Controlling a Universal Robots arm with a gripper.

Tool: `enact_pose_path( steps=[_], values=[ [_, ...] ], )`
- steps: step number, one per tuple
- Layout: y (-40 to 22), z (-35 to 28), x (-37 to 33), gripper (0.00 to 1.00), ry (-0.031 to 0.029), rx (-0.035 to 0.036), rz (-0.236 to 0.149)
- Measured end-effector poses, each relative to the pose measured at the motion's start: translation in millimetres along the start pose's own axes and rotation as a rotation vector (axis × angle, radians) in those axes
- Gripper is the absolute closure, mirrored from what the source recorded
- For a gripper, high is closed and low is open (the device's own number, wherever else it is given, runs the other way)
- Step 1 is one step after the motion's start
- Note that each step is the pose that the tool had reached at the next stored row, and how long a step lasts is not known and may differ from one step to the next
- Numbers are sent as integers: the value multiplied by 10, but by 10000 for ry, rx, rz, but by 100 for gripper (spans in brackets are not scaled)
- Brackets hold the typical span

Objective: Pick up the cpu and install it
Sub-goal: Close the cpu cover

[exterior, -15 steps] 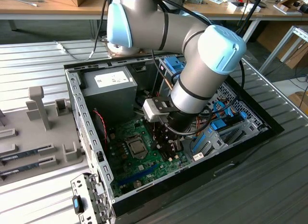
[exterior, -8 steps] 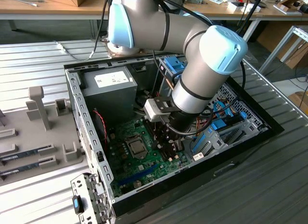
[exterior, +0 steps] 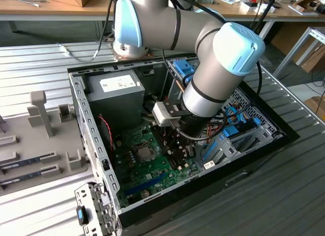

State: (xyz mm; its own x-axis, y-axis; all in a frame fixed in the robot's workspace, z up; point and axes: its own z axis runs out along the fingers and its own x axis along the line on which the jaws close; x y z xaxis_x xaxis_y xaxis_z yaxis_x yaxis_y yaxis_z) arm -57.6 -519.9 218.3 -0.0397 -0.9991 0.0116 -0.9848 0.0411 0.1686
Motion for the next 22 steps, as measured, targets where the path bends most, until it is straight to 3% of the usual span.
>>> enact_pose_path(
  steps=[4,10,13,18,22],
  values=[
    [1,-5,0,89,-55,-4,-9],
    [22,-126,1,89,-214,-8,-37],
    [22,-128,-15,89,-222,-9,-38],
    [28,-129,-145,89,-223,-10,-40],
    [32,-158,-175,89,-223,-10,-62]
  ],
)
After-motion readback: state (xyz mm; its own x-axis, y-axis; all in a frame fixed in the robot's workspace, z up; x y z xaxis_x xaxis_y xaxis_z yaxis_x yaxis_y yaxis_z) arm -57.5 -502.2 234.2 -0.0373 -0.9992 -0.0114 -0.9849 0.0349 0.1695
